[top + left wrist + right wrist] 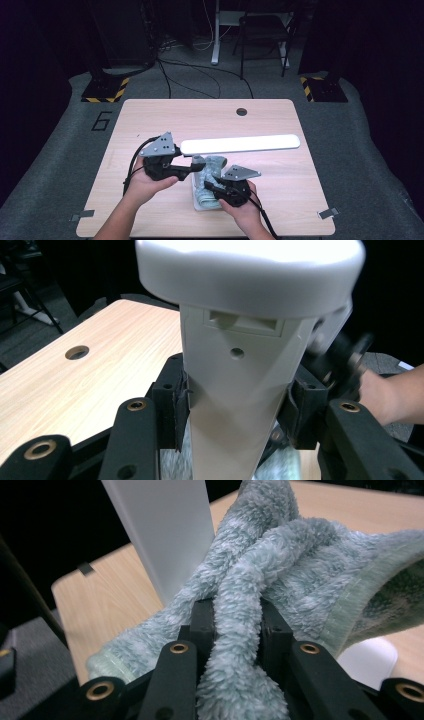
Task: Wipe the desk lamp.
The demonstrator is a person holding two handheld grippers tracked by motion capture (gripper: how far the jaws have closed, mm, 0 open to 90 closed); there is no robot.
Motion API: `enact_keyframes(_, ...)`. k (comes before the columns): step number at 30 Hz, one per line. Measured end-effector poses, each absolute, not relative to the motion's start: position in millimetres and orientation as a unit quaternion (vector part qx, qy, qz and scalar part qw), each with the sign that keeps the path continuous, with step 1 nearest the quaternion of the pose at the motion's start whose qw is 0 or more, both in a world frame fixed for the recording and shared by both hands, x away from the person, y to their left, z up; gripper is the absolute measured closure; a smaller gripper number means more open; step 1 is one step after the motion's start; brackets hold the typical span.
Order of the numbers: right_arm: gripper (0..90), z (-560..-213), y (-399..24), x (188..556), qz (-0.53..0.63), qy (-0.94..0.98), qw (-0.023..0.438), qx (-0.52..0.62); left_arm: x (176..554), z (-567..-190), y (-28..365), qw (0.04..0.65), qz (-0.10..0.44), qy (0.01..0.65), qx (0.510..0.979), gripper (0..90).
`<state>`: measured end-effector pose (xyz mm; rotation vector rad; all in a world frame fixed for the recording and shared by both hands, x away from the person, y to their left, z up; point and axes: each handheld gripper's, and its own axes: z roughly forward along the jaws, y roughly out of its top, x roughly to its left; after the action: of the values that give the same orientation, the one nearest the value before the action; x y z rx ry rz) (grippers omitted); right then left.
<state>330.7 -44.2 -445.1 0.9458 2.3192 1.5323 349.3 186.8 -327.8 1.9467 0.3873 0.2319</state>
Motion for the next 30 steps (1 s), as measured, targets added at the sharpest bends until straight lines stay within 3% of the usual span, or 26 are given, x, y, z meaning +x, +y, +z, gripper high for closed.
enact_keyframes(5,73.5,-479.3,-37.9,336.1,0.465,0.815,0.093,0.333,349.3,-328.0,185.9,0.541,0.1,0.163,0.819,52.6)
enact_keyframes(11,73.8,-505.9,-34.8,336.2,0.414,0.842,0.116,0.325,349.3,-328.1,186.1,0.541,0.099,0.163,0.819,52.6)
enact_keyframes(20,74.0,-497.8,-38.0,335.4,0.44,0.825,0.094,0.341,349.8,-328.3,185.6,0.542,0.1,0.163,0.819,52.6)
enact_keyframes(30,74.1,-445.8,-44.9,324.2,0.515,0.787,0.1,0.324,349.8,-328.9,187.4,0.543,0.1,0.164,0.817,52.6)
